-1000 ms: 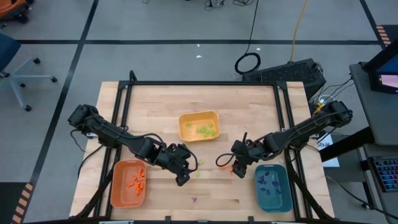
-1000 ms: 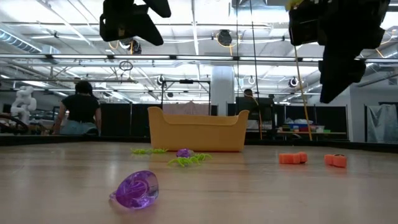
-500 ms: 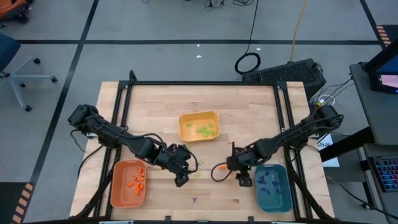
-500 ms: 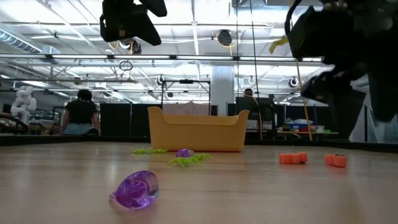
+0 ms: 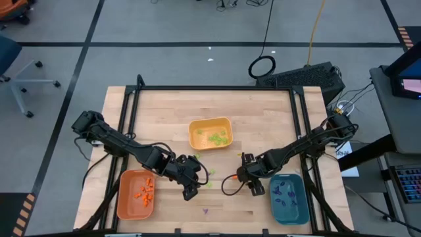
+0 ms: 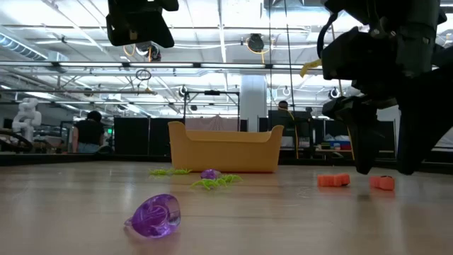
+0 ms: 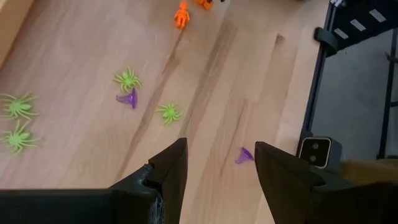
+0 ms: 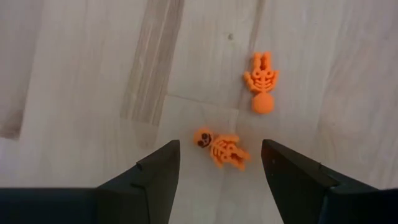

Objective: Sort Halloween decoration
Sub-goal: Put the orange skeleton toy into the orange bin

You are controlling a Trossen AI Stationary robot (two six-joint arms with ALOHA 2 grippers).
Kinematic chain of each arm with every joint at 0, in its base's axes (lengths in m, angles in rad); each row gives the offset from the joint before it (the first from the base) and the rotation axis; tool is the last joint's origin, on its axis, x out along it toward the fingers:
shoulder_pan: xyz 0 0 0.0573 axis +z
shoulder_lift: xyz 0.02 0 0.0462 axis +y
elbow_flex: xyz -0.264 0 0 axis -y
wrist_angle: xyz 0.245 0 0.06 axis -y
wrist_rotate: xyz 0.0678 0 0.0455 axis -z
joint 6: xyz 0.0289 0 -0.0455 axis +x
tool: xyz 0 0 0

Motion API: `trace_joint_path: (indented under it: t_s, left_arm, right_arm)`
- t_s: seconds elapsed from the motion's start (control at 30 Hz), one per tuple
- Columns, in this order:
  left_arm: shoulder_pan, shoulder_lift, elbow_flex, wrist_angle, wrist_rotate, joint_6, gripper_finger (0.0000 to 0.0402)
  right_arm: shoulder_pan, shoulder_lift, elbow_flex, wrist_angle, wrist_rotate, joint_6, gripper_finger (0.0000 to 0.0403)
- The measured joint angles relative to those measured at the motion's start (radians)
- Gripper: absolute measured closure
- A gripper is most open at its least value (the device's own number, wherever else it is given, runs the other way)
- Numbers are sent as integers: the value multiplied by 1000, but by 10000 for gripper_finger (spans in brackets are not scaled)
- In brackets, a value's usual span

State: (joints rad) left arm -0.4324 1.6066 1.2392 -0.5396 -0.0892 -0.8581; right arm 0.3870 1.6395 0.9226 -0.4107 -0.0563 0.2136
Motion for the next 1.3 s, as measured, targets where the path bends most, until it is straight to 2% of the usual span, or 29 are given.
trace_joint_path:
  t_s: [0.17,0.3,0.63,0.87,1.0,1.07,1.3]
  left_arm:
    - [0,0,0,-3,12,-1,215]
    - [0,0,0,-3,28,-1,215]
    - [0,0,0,-42,34,0,215]
    - [0,0,0,-54,34,0,215]
    - [0,0,0,-53,34,0,215]
    - [0,0,0,-53,34,1,215]
    - [0,0,0,-53,34,4,215]
  right_arm:
    - [-1,25,0,9,0,-45,188]
    - [-2,32,0,15,-20,-19,195]
    - [-3,33,0,10,-53,188,236]
    - [-3,33,0,10,-128,394,243]
    - [-3,33,0,10,-131,495,243]
    - [-3,33,0,10,-128,497,243]
    - [2,33,0,-17,-113,351,243]
